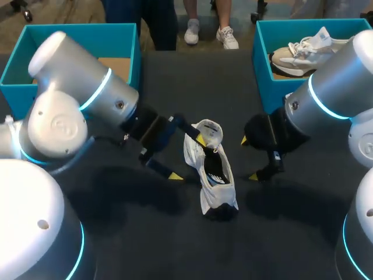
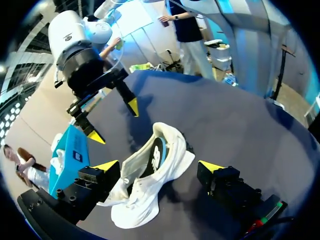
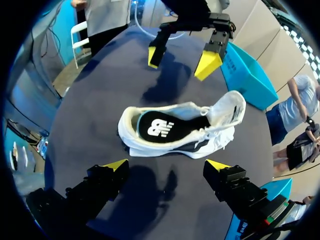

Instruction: Take the shoe out of the shoebox, open the shoe tongue, remove and reinsert the insole, then place the shoe into the shoebox

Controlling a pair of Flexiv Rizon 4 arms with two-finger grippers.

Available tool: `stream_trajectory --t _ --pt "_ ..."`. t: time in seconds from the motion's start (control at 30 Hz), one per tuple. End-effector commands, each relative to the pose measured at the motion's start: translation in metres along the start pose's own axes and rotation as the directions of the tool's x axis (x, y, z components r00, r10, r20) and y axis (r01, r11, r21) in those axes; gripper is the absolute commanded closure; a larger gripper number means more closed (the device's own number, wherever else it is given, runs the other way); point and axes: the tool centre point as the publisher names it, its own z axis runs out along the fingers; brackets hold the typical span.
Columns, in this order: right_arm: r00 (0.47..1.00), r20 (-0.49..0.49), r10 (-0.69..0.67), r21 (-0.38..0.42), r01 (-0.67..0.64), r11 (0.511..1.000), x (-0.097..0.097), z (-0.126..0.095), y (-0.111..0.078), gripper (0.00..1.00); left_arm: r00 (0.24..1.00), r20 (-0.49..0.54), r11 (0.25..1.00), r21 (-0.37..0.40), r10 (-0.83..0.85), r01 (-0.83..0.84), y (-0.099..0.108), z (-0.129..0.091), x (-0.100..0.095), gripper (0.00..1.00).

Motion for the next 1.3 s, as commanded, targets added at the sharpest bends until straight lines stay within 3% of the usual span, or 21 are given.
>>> stream_trajectory --t 0.03,0.17,0.87,1.03,1.3 --pt "1.0 -0.02 0.011 0.015 -0.011 1.0 0.002 -0.024 -0.015 0.0 0.991 -0.128 0.999 -0.002 0.041 -0.042 0.003 -0.008 -0.008 0.0" --pt "0.999 -0.024 0.029 0.03 -0.028 0.999 0.001 -0.04 -0.024 0.0 0.989 -0.138 0.999 0.011 0.049 -0.048 0.0 -0.02 -0.013 0.0" --pt "0.993 -0.067 0.1 0.098 -0.093 0.991 -0.025 -0.128 -0.043 0.0 0.987 -0.154 0.998 0.009 0.056 -0.055 -0.001 -0.02 -0.013 0.0" --pt "0.993 -0.068 0.1 0.085 -0.094 0.992 -0.027 -0.136 -0.046 0.0 0.946 -0.294 0.987 -0.047 0.136 -0.156 -0.012 -0.029 -0.02 0.0" --pt "0.993 -0.068 0.1 0.085 -0.094 0.992 -0.027 -0.136 -0.046 0.0 0.861 -0.449 0.959 -0.029 0.239 -0.282 -0.019 -0.038 -0.033 0.0"
